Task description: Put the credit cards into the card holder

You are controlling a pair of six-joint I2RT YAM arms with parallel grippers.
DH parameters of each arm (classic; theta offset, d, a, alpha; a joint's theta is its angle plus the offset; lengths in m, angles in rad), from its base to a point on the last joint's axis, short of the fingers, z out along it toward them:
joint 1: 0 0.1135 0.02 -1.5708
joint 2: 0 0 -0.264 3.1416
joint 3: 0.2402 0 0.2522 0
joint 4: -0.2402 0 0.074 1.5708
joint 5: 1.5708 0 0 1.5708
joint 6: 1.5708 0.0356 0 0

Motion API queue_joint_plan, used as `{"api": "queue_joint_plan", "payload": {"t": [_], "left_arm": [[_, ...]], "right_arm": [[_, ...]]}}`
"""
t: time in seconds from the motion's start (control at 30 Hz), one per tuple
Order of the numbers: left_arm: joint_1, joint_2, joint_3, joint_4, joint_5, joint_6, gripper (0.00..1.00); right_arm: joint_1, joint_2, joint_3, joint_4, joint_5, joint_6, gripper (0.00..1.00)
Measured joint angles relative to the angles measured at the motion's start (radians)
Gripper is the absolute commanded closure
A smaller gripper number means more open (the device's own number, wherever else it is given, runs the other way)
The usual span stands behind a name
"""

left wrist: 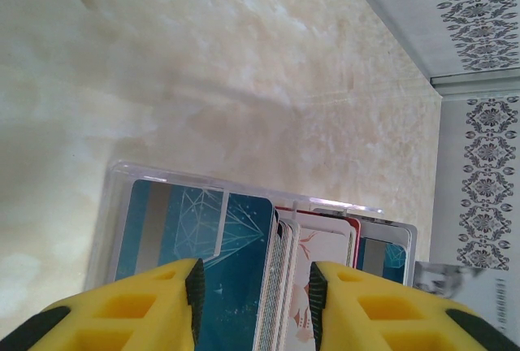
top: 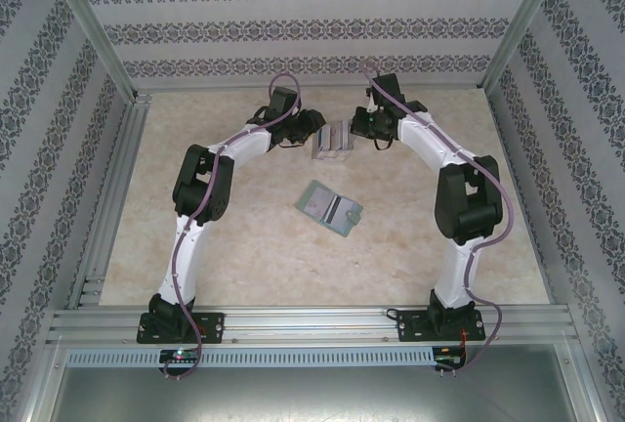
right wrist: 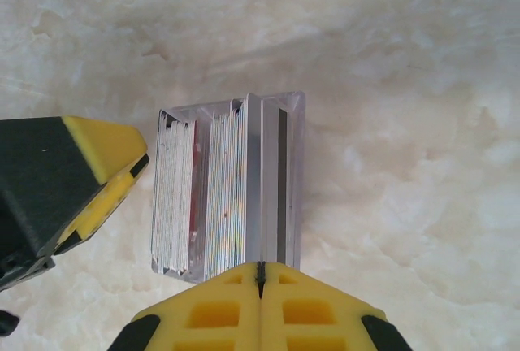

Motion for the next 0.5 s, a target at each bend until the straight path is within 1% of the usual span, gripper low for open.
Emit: {"api": "queue_joint_plan", "payload": {"t": [0.3,0.5], "left_arm": [[0.000,-0.008,-0.011,-0.004,-0.004,0.008,0.59],[0.003,-0.057,-0.026,-0.052,-0.003,0.060,0.59]], "right_arm": [[-0.031,-0.111,-0.089,0.032,-0.010,0.000,0.98],[-0.066,-0.190,-0.162,0.061,-0.063,0.001,0.98]]}}
